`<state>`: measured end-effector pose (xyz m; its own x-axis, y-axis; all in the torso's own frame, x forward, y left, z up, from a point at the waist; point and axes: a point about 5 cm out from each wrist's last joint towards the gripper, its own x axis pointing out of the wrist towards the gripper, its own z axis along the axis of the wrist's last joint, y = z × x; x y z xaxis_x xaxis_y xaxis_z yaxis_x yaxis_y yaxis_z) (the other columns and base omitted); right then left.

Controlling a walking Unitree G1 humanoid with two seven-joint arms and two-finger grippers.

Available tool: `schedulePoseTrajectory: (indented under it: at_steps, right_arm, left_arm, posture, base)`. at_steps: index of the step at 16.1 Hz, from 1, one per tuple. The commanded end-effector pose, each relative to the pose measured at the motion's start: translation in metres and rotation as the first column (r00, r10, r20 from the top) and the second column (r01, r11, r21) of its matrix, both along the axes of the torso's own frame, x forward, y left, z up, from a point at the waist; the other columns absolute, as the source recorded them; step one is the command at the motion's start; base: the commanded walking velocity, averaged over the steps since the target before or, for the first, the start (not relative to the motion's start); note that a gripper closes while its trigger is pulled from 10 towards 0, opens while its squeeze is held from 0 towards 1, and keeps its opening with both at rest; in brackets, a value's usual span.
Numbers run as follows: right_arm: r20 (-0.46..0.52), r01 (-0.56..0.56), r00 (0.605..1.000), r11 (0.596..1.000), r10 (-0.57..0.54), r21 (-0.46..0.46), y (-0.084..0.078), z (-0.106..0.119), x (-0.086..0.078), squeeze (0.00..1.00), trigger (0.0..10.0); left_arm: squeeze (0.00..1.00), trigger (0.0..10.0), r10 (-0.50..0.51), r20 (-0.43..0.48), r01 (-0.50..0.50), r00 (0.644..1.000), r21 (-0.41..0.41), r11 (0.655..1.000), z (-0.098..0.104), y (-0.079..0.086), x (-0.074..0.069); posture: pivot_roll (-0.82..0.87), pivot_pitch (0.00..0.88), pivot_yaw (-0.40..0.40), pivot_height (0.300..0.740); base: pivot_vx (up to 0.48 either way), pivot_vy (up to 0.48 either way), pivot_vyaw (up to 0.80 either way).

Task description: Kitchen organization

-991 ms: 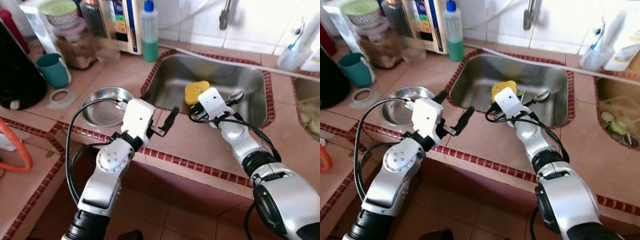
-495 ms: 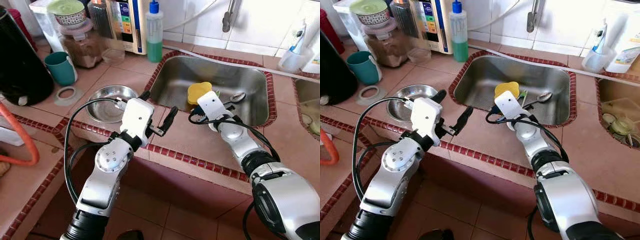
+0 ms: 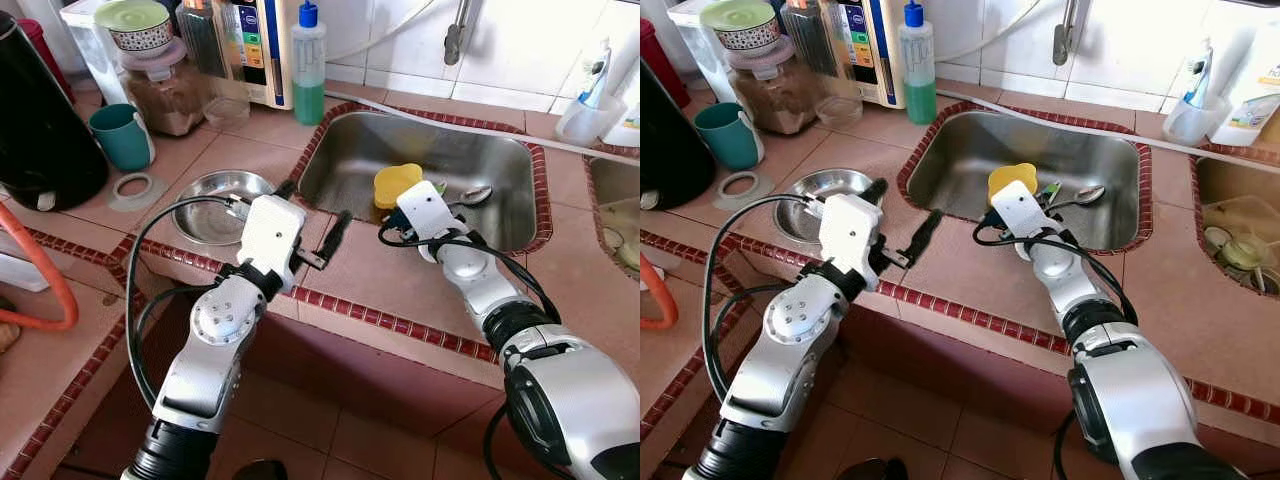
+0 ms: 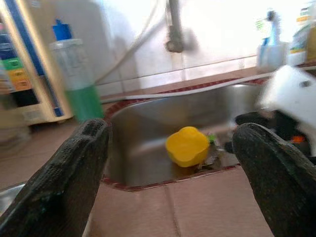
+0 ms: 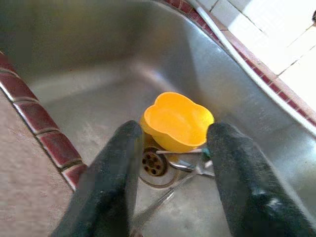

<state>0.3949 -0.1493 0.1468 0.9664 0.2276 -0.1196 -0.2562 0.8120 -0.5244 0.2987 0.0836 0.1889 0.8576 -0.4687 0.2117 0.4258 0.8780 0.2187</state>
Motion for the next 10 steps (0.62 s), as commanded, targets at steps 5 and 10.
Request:
schedulePoseTrajectory:
  at_steps: [5,10]
  right_arm:
    - [0.025,-0.167,0.986,0.947,0.167,0.274,0.023,0.014,0.0,1.0,10.0]
    - [0.039,-0.438,0.879,0.771,0.476,0.462,0.046,0.006,-0.027,1.0,10.0]
  left_arm:
    - [0.23,10.0,0.284,-0.003,-0.284,0.959,0.0,0.959,0.008,0.045,0.028]
    - [1.0,10.0,0.618,-0.068,-0.621,0.783,-0.147,0.77,0.019,0.105,0.049]
  posture:
    - [0.1,0.127,0.045,0.74]
    - [0.08,0.129,0.053,0.74]
  base:
    - [0.0,0.0,0.0]
    - [0.0,0.0,0.0]
